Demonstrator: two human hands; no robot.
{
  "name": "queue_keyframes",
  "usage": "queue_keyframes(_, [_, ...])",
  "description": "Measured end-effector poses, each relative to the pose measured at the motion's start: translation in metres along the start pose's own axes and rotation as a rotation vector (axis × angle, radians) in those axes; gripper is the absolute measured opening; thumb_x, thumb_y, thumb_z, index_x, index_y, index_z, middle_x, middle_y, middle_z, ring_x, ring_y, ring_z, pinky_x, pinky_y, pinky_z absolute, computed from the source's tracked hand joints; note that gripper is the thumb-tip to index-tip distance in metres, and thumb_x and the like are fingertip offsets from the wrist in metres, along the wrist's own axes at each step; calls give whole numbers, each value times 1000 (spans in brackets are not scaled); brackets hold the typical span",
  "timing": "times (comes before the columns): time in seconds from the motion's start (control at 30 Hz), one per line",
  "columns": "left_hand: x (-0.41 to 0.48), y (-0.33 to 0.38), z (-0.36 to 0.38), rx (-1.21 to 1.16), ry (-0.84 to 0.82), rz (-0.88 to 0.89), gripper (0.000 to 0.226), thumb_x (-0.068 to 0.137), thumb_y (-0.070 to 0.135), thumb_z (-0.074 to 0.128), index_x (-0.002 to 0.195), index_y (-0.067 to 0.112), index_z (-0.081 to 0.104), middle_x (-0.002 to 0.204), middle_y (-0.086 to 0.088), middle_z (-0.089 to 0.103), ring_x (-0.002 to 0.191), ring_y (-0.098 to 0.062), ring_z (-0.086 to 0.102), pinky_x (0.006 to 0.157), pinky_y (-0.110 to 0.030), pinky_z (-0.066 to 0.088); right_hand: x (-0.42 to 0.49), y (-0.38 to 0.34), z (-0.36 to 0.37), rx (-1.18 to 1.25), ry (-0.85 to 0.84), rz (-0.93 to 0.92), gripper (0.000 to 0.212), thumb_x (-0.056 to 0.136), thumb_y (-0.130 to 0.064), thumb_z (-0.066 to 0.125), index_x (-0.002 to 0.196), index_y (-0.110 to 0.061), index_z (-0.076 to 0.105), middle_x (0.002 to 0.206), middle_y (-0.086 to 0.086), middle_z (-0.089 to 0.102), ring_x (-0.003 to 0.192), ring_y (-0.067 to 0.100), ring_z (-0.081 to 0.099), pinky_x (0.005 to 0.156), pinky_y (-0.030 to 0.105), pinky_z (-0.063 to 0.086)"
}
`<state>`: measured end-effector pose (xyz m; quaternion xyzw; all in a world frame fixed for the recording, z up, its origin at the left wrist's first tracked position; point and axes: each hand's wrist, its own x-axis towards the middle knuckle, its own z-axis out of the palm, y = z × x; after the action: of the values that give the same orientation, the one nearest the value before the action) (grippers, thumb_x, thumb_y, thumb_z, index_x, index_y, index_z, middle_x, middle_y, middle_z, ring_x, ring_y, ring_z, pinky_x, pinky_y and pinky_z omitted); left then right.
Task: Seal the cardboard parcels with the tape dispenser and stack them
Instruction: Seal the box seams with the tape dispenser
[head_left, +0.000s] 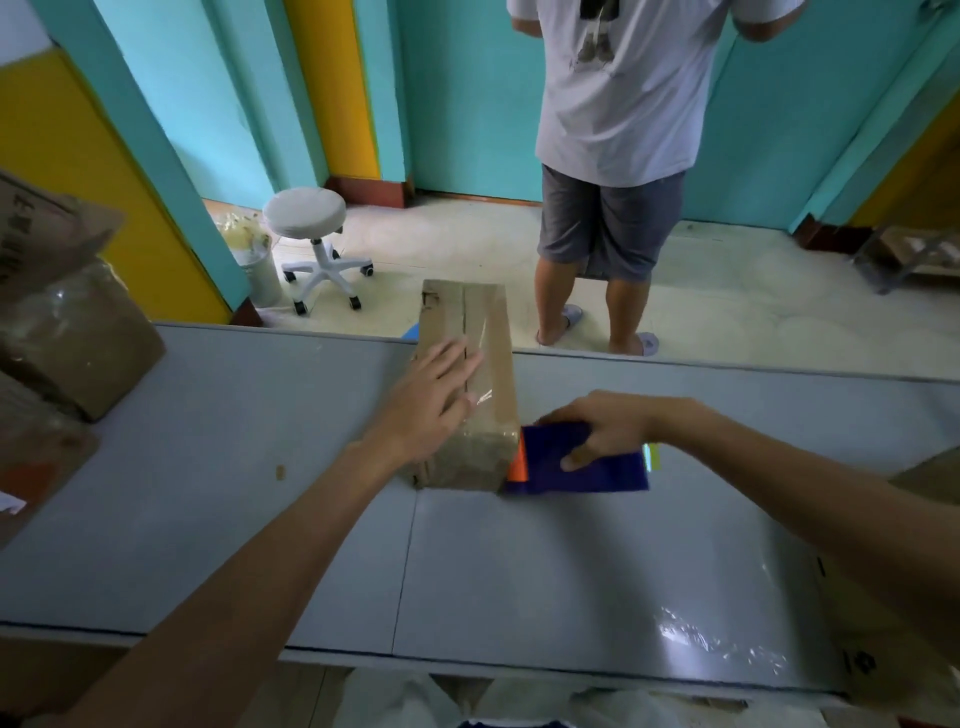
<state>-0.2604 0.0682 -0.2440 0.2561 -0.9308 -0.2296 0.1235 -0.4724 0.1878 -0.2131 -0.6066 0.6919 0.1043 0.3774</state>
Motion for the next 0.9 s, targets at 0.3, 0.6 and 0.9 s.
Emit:
queue_keyframes(0.3, [7, 21, -33, 343, -248, -39, 102, 65, 87, 9, 149, 29, 9, 158, -2, -6, 143, -16, -13, 107, -55, -17, -24, 22, -27, 150, 127, 115, 63, 88, -30, 63, 142, -33, 30, 126, -4, 52, 104, 12, 50, 75, 24, 46])
queue_keyframes(0.6, [7, 22, 1, 731, -219, 352, 55, 91, 60, 18, 140, 40, 32, 156, -5, 16, 144, -26, 10, 104, -68, 15, -36, 34, -16, 299, 350, 186, 66, 88, -37, 62, 145, -31, 29, 129, 1, 51, 97, 13, 48, 64, 16, 39])
queue_keyframes(0.9, [2, 27, 11, 764, 34, 451, 48, 86, 57, 32, 93, 22, 63, 115, -6, 65, 115, -30, 57, 84, -59, 47, -27, 17, -13, 390, 394, 158, 66, 87, -36, 64, 143, -31, 31, 123, -3, 52, 100, 15, 51, 64, 20, 44])
